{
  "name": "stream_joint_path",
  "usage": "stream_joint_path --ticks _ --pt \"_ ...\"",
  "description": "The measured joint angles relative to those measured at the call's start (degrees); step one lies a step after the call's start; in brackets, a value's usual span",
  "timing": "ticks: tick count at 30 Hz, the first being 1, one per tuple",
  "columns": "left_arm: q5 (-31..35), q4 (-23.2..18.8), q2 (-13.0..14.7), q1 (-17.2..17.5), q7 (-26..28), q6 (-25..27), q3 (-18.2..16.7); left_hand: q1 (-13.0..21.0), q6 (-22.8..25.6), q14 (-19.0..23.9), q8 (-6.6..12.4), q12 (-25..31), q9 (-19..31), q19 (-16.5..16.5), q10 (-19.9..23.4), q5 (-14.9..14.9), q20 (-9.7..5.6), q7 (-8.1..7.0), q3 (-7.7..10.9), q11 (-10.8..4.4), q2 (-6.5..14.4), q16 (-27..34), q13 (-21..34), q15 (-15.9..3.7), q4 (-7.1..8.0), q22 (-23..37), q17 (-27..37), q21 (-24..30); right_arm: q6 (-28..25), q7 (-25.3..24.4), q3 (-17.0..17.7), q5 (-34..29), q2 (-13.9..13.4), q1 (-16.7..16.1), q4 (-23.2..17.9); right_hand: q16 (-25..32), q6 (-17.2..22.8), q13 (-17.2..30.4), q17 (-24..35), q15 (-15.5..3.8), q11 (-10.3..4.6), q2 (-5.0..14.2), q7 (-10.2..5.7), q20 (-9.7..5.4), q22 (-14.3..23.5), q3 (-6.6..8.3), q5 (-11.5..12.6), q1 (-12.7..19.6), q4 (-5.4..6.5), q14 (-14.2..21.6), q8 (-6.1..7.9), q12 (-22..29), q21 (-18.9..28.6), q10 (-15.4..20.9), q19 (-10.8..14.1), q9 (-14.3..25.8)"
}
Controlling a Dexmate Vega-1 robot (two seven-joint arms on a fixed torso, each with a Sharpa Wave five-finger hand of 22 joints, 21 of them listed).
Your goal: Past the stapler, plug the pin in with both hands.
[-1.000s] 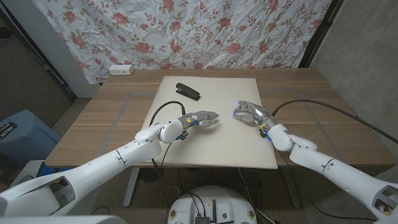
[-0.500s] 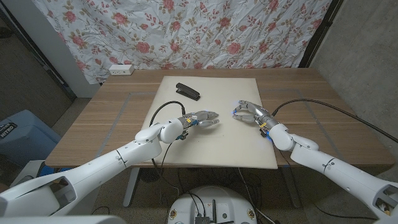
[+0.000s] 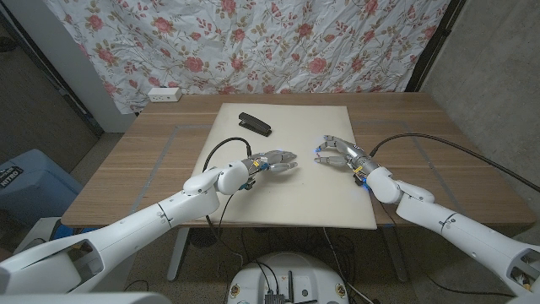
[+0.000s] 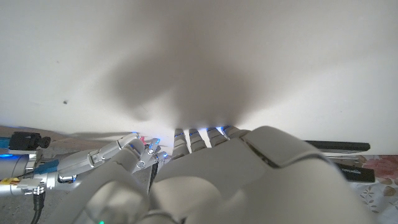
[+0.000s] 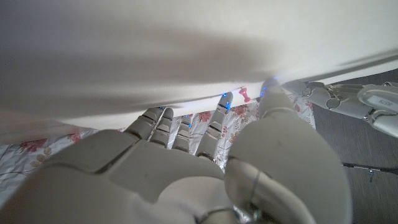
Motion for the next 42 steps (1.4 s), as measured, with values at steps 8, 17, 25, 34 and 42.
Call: stream_joint_path --ticks 8,17,25,34,42 --pt "0.16 0.03 0.03 0.02 0.94 -0.76 -0.16 0.0 0.33 0.0 0.0 0.0 -0.01 0.14 0.53 0.0 -0.15 0.3 0.24 0.11 0.0 0.01 -0.01 -0.01 -0.24 0.02 0.04 0.37 1.82 0.71 0.1 0.27 -0.27 0.42 0.85 -0.49 -3.44 0.0 0.27 0.61 0.52 -0.09 0.64 0.2 0.09 -0.92 0.23 -2.48 0.45 -1.22 -1.83 0.0 0.0 -1.52 -1.0 -0.36" --pt "0.42 -0.11 0.27 0.29 1.85 -1.77 -0.76 0.0 0.53 0.01 0.27 0.01 0.04 0.75 0.84 0.0 -0.13 0.11 0.47 0.01 0.0 0.05 -0.01 0.0 0.0 0.02 0.08 0.39 4.11 0.98 0.48 0.25 -0.62 0.6 1.2 -0.49 -6.89 -0.01 0.26 0.61 0.52 -0.16 0.2 0.19 -0.08 -1.63 0.66 -4.67 1.16 -1.21 -3.83 0.0 -0.01 -1.51 -1.4 -0.63" --pt "0.62 -0.6 0.48 0.75 2.93 -2.12 -1.41 0.0 1.24 0.02 0.27 0.04 0.05 1.16 0.85 0.0 0.09 0.2 0.71 0.01 0.0 0.22 0.04 0.01 -0.25 0.13 0.1 0.9 4.72 1.03 0.99 0.18 -0.94 0.41 0.59 -0.49 -8.24 -0.01 0.26 0.82 0.52 -0.08 0.32 0.32 -0.04 -1.63 1.11 -5.34 1.16 -1.42 -4.65 0.0 0.05 -1.51 -1.5 -0.63" --pt "1.1 -1.78 0.9 1.53 4.17 -2.23 -2.35 0.0 1.24 0.02 0.27 0.05 0.05 1.75 0.84 0.0 0.08 0.2 0.94 0.01 0.0 0.22 0.04 0.0 -0.47 0.1 -0.17 0.91 5.1 1.26 1.69 0.13 -1.24 0.19 -0.35 -0.7 -8.33 -0.01 0.26 0.81 0.52 0.52 0.22 0.32 0.04 -1.86 1.11 -5.94 1.4 -1.42 -5.01 0.23 0.27 -1.51 -1.49 -0.9" --pt "1.34 -3.06 1.18 2.25 5.28 -2.23 -3.2 0.0 1.86 0.33 0.27 0.05 0.04 2.29 0.84 0.0 0.01 0.2 1.2 0.01 0.0 0.22 0.04 0.31 -0.69 0.1 -0.17 0.9 5.13 1.33 2.55 0.29 -1.71 -0.5 -1.76 -0.69 -9.38 -0.01 0.25 1.02 0.52 0.98 0.65 0.32 0.03 -2.02 1.11 -6.42 1.56 -1.62 -5.89 0.23 0.27 -1.51 -1.49 -0.89"
